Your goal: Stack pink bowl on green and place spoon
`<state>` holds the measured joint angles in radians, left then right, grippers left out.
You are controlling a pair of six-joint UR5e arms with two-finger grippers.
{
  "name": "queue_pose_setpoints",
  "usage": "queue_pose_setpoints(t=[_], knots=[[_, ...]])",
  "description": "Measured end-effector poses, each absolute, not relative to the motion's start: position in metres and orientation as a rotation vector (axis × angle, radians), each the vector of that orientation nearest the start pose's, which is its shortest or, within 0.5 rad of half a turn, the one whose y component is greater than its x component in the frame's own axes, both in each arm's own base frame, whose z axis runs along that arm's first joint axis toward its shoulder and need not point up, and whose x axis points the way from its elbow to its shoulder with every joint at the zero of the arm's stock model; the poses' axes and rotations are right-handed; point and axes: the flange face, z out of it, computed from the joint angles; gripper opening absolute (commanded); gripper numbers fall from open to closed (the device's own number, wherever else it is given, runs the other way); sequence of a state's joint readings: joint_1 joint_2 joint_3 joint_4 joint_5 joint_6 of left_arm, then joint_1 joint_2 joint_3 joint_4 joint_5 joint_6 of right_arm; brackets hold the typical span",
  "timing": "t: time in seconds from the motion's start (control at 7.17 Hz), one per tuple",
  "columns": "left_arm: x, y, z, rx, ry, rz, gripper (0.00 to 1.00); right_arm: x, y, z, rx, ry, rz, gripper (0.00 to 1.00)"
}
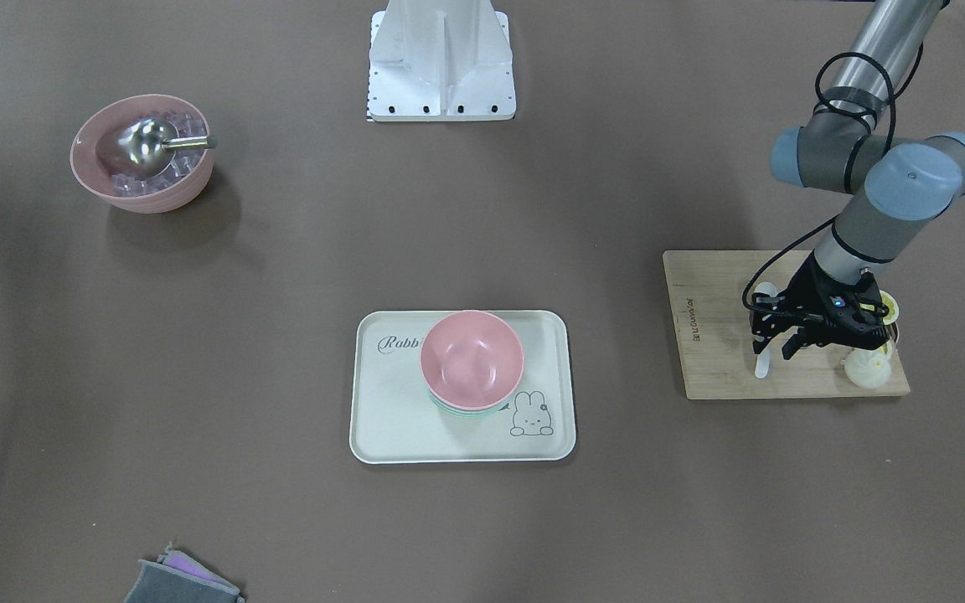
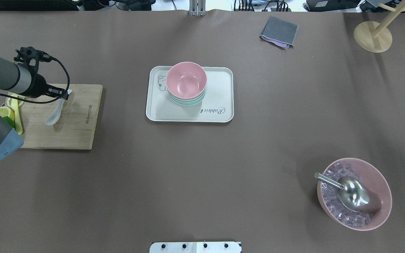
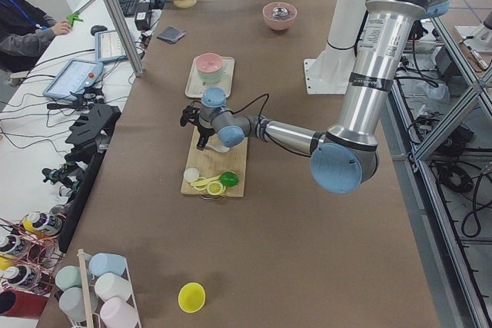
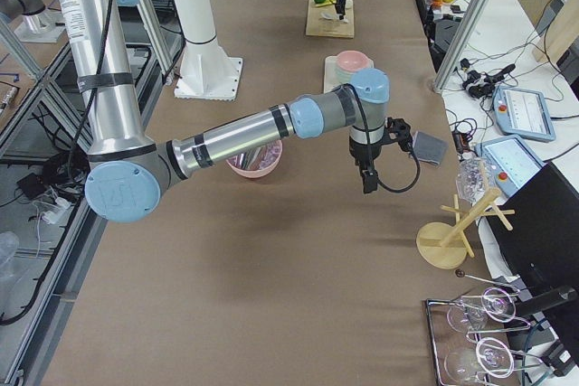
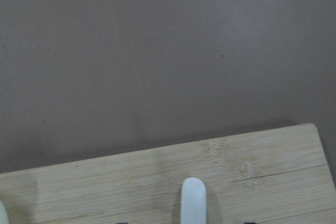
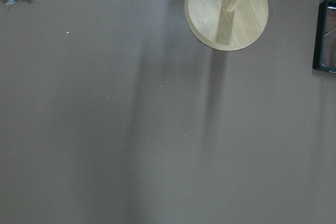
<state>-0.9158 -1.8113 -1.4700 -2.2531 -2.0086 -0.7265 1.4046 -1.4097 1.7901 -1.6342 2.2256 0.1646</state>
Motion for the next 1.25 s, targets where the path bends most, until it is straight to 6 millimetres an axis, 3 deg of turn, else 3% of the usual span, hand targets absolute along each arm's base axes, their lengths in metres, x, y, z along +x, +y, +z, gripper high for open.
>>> queue_pose_setpoints(t=[0.56, 0.7, 0.98, 1.25], knots=[[0.3163, -0.5445, 0.5092, 0.354, 0.835, 0.13, 0.36, -0.0171, -0.55, 0.491, 0.184, -0.683, -0.1, 1.0], [0.3175, -0.5438, 0.5092, 0.353, 0.836, 0.132, 0.27, -0.017, -0.5499, 0.4914, 0.183, -0.682, -0.1, 1.0], [0.3181, -0.5433, 0.5085, 0.351, 0.838, 0.131, 0.0, -0.0174, -0.5499, 0.4915, 0.183, -0.682, -0.1, 1.0], [0.3182, -0.5428, 0.5059, 0.35, 0.844, 0.127, 0.0, -0.0178, -0.5499, 0.4916, 0.182, -0.683, -0.101, 1.0]])
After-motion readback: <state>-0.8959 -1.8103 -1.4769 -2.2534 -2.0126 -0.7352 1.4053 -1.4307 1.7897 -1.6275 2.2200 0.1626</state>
